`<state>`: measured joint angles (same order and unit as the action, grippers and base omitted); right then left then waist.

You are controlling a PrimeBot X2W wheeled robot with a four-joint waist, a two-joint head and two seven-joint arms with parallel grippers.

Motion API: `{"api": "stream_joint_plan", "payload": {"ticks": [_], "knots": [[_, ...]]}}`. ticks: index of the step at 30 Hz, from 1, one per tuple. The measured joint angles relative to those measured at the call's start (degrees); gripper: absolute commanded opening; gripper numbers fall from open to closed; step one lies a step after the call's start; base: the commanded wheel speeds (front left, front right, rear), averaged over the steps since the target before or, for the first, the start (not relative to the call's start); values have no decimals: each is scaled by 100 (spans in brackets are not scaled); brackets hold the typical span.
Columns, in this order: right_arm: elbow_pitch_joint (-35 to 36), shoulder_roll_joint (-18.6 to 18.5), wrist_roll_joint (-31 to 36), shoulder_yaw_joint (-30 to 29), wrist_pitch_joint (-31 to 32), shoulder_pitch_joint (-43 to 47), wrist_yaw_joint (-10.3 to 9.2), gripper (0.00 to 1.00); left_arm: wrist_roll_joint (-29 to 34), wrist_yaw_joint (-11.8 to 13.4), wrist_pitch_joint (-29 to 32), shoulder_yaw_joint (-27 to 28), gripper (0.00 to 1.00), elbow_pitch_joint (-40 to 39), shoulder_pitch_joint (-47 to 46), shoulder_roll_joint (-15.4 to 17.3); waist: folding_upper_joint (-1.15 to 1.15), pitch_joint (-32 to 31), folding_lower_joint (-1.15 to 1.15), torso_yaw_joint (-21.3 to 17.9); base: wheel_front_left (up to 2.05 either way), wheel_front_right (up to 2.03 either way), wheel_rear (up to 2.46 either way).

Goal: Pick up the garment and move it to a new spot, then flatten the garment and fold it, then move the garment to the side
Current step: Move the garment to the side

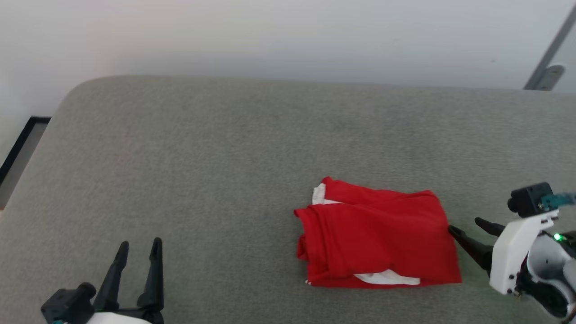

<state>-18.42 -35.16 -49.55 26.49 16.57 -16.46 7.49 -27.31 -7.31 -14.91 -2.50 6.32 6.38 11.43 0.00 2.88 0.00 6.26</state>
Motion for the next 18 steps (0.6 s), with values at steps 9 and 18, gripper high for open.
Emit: {"api": "stream_joint_plan", "payload": {"ticks": [9,18], "knots": [[-567,-118,-385,502,1694,-739,0,100,-100,0,0,-293,100,129,-316,5,0,377,0,417,0,0,0],[-1115,77,-578,891,2647,-1353,2,0,-218,0,0,-422,100,292,-588,-35,0,694,0,672,0,0,0]]}}
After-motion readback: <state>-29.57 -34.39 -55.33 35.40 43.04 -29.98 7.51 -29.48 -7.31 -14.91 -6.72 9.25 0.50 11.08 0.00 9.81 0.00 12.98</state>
